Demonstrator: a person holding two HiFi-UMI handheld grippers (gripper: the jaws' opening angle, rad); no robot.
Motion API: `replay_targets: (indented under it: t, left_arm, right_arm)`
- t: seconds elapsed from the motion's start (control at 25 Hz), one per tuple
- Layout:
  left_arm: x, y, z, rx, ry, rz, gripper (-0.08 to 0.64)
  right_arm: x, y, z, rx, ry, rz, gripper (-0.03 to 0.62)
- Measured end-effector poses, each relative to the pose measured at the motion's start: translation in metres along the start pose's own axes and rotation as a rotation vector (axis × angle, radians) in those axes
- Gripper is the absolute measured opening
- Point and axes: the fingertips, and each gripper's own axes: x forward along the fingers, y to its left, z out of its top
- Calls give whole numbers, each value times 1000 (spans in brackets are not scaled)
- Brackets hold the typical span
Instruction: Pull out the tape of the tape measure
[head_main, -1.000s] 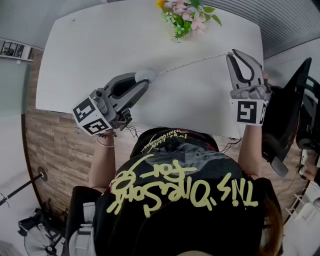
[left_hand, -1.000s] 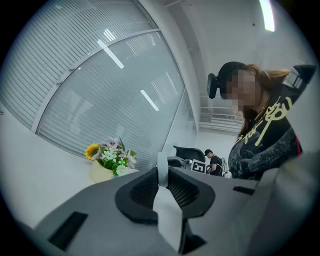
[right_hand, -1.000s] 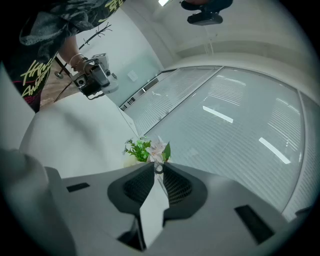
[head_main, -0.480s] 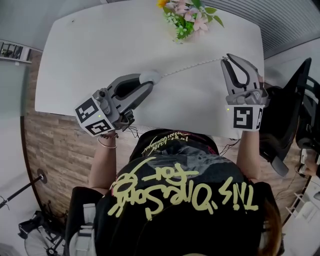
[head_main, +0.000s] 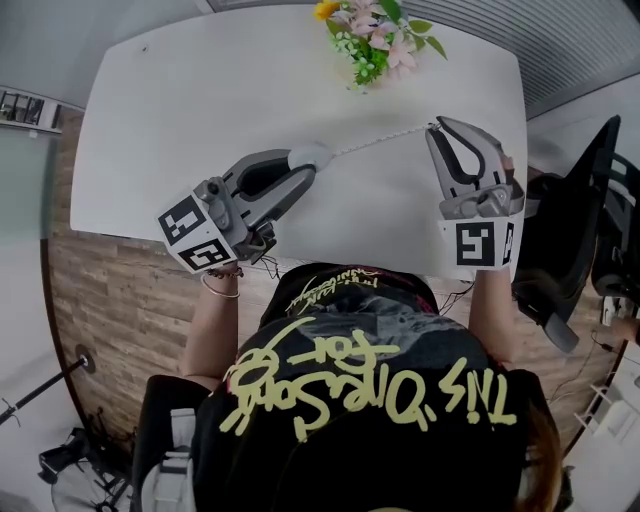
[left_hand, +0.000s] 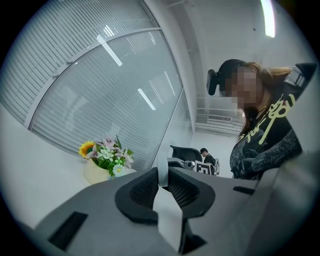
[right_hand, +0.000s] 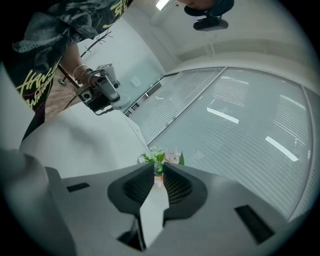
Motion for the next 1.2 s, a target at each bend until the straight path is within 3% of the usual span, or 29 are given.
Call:
replay_targets:
  t: [0.48, 0.8, 1.2]
  left_arm:
    - [2, 3, 4, -2, -18, -13, 60]
    - [4, 2, -1, -3, 12, -36, 58]
    - [2, 2, 3, -9, -19, -40, 57]
  right_arm:
    - [0, 0, 9, 7, -3, -5, 60]
    - [-1, -4, 9, 99, -6, -29, 60]
    - [6, 17, 32, 85, -61, 31, 60]
